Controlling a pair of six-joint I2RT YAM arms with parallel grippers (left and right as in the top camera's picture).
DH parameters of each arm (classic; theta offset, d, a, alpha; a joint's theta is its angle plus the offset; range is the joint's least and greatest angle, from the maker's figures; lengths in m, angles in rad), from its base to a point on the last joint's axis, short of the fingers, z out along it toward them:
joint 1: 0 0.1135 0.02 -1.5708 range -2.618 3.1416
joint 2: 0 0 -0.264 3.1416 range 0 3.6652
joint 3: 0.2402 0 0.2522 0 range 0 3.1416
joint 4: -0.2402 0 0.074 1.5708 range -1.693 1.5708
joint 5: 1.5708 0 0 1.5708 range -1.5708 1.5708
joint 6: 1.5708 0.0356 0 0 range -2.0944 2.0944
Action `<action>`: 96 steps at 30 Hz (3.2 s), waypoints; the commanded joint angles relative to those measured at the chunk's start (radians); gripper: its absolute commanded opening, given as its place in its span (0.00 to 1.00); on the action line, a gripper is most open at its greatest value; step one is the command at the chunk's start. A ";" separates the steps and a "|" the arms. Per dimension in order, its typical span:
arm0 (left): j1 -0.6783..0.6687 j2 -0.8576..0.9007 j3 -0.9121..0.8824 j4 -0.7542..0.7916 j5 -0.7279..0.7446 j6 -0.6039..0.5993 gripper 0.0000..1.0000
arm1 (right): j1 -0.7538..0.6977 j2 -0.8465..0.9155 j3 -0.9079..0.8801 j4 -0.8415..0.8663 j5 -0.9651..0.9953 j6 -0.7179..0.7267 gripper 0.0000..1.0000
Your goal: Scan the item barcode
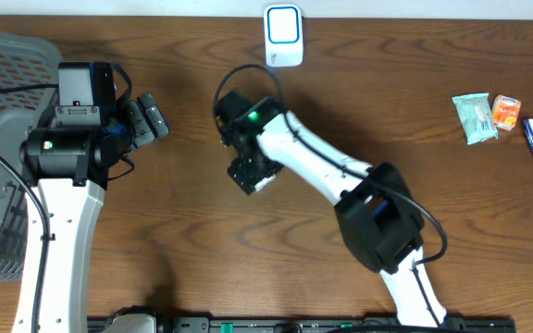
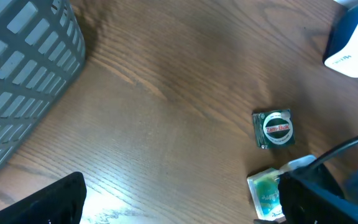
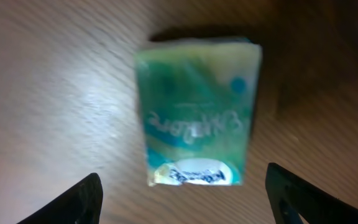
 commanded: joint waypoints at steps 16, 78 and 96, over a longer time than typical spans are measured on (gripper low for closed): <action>0.005 0.001 0.000 0.000 -0.017 0.006 0.98 | 0.142 -0.013 -0.078 0.112 0.301 0.166 0.50; 0.005 0.001 0.000 0.001 -0.017 0.006 0.98 | -0.783 -0.026 -0.164 -0.142 -0.648 -0.222 0.50; 0.005 0.001 0.000 0.000 -0.017 0.006 0.98 | -0.623 -0.026 -0.264 0.053 -0.454 -0.043 0.09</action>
